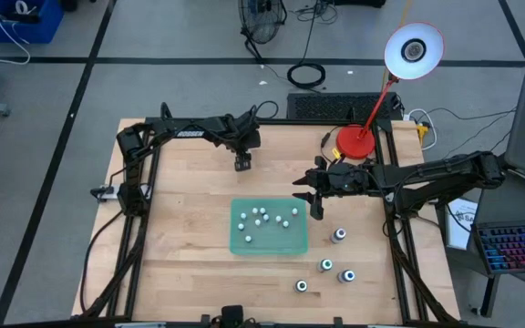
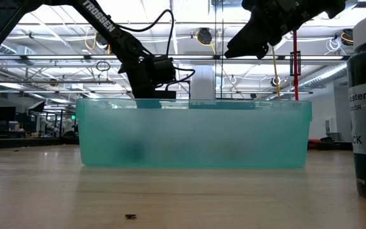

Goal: Pick & Place food coloring
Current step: Put the small purple food coloring bottle into the blue bin

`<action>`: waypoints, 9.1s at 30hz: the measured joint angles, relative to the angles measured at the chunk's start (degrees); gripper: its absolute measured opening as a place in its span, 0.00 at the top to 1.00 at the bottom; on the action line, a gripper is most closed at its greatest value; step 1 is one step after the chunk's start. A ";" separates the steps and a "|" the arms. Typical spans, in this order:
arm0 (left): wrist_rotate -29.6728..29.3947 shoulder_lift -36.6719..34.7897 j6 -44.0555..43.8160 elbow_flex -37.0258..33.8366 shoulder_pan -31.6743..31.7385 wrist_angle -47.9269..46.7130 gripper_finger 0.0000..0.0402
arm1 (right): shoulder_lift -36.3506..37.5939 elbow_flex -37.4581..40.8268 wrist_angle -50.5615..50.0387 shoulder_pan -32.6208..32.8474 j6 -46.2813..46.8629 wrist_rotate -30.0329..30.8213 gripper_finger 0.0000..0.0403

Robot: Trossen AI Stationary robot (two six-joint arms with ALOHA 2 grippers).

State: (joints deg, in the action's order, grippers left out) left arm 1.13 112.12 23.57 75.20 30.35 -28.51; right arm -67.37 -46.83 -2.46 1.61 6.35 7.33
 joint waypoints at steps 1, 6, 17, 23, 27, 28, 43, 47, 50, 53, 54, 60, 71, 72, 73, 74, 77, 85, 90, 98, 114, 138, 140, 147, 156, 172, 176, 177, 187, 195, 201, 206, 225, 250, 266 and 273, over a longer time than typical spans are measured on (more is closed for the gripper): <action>0.00 0.00 -0.08 0.00 0.00 -0.04 0.43 | 0.00 0.00 0.00 0.00 0.00 0.00 0.62; 0.13 0.00 -0.28 0.00 0.00 -0.09 0.43 | 0.00 0.00 0.00 0.02 0.00 0.00 0.62; 2.02 0.00 0.74 0.00 0.00 -0.87 0.74 | 0.00 0.00 0.02 0.01 0.00 0.01 0.62; 2.02 0.00 1.30 0.00 0.00 0.19 0.88 | 0.00 0.00 0.02 0.01 0.00 0.01 0.62; 2.03 0.00 2.26 0.00 -0.02 0.09 0.88 | 0.00 0.00 0.02 0.00 0.02 0.00 0.62; 2.03 0.00 2.28 0.00 -0.03 0.08 0.88 | 0.00 0.00 0.02 0.00 0.02 0.00 0.62; -3.08 -16.97 2.47 0.02 -22.33 -13.50 1.00 | -0.01 0.00 0.00 0.00 0.00 0.05 0.62; -12.76 -17.86 1.22 0.02 -26.92 -11.18 0.97 | 0.00 -0.02 -0.99 -0.56 -0.58 3.36 0.62; -11.95 -17.70 0.61 0.00 -26.61 -10.41 0.95 | 0.00 -0.02 -7.47 -2.41 -0.13 9.85 0.62; -5.91 -17.30 -0.70 0.00 -25.05 -10.31 0.94 | -0.04 -0.02 -14.39 -5.83 5.71 10.57 0.61; -3.27 -17.25 -0.98 -0.04 -24.46 -10.49 0.94 | -0.05 -0.02 -15.81 -6.76 7.85 10.34 0.61; 9.64 -17.31 -0.60 -0.44 -21.41 -8.33 0.94 | -2.57 -0.04 -19.15 -9.79 8.22 8.90 0.61; 8.24 -19.65 -4.83 -12.90 -18.25 6.62 0.94 | -13.73 0.02 -16.10 -14.90 1.83 3.08 0.61; 8.33 -20.05 -5.32 -14.54 -18.13 7.88 0.94 | -14.96 0.02 -15.03 -15.04 0.74 2.89 0.61; 8.30 -20.45 -5.63 -15.98 -18.14 9.74 0.94 | -16.02 -0.04 -14.54 -15.08 -0.68 2.93 0.61; 8.38 -21.03 -5.74 -17.34 -18.16 12.24 0.94 | -16.86 -0.02 -14.56 -15.08 -2.41 2.87 0.61; 8.35 -23.23 -6.77 -21.79 -18.12 16.89 0.94 | -19.39 0.02 -13.43 -15.09 -8.70 2.88 0.61; 7.82 -27.08 -10.27 -28.70 -18.14 23.87 0.94 | -20.44 -0.04 -12.07 -15.10 -9.97 -0.91 0.61; 7.79 -27.43 -10.24 -29.55 -17.99 26.43 0.94 | -20.80 -0.04 -12.17 -15.16 -10.48 -3.07 0.61; 7.80 -27.34 -11.26 -29.55 -17.94 28.17 0.94 | -20.96 -0.04 -11.93 -18.68 -13.93 -3.19 0.61; 7.80 -27.34 -13.80 -29.51 -17.94 28.72 0.94 | -21.86 -0.04 -9.06 -21.14 -27.25 -10.82 0.61; 7.78 -27.34 -14.80 -29.51 -18.01 29.20 0.94 | -28.63 -0.04 -4.43 -21.14 -29.99 -13.68 0.89; 7.78 -27.34 -14.80 -29.51 -18.01 29.20 0.94 | -28.74 -0.02 -4.00 -21.11 -30.01 -13.60 0.90; 7.77 -27.34 -14.56 -29.51 -18.01 29.51 0.94 | -27.21 0.15 -2.84 -20.57 -29.99 -8.75 0.90; 7.66 -26.78 -13.27 -29.36 -18.22 40.55 0.94 | -18.53 -1.42 0.60 -17.44 -29.60 -4.15 0.90; 4.66 -14.32 -10.25 -29.46 -19.28 63.36 0.57 | -15.69 -1.44 11.17 -9.20 -28.46 -3.97 0.90; 4.90 -12.32 -10.31 -29.46 -19.26 67.79 0.54 | -15.68 -1.44 11.88 -8.94 -28.43 -3.99 0.90; 4.88 -12.29 -10.29 -29.46 -19.26 68.03 0.54 | -15.69 -1.44 11.85 -8.97 -28.34 -3.98 0.90; 4.92 -12.83 -10.21 -29.46 -19.31 68.71 0.54 | -15.63 -1.53 11.04 -9.01 -28.04 -3.97 0.90; 4.87 -12.92 -10.15 -28.96 -20.56 69.35 0.54 | -15.75 -1.53 10.34 -9.01 -28.06 -4.30 0.90; 6.81 -12.94 -9.55 -27.78 -21.14 67.98 0.71 | -15.74 -1.51 10.54 -8.98 -28.06 -4.31 0.90; 5.90 -13.02 -10.17 -26.94 -20.97 64.92 0.86 | -15.74 -1.49 10.38 -9.00 -28.06 -4.11 0.90; 4.59 -12.90 -8.91 -27.10 -21.00 61.19 0.54 | -15.63 -1.44 10.82 -9.03 -28.09 -3.91 0.90; 3.76 -13.48 -5.21 -27.10 -20.13 61.70 0.87 | -15.65 -1.56 10.85 -8.98 -23.91 -1.48 0.84; 25.14 -13.60 -12.78 -35.25 -10.85 93.61 0.87 | -13.84 -1.53 4.70 -9.47 -16.48 6.36 0.67; 27.56 -13.60 -16.26 -41.98 -10.60 112.16 0.87 | -14.74 -0.92 24.55 -10.68 -19.05 1.84 0.68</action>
State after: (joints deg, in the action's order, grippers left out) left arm 28.69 98.52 7.31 33.21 19.75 83.65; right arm -82.11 -47.75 22.09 -9.08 -12.70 9.17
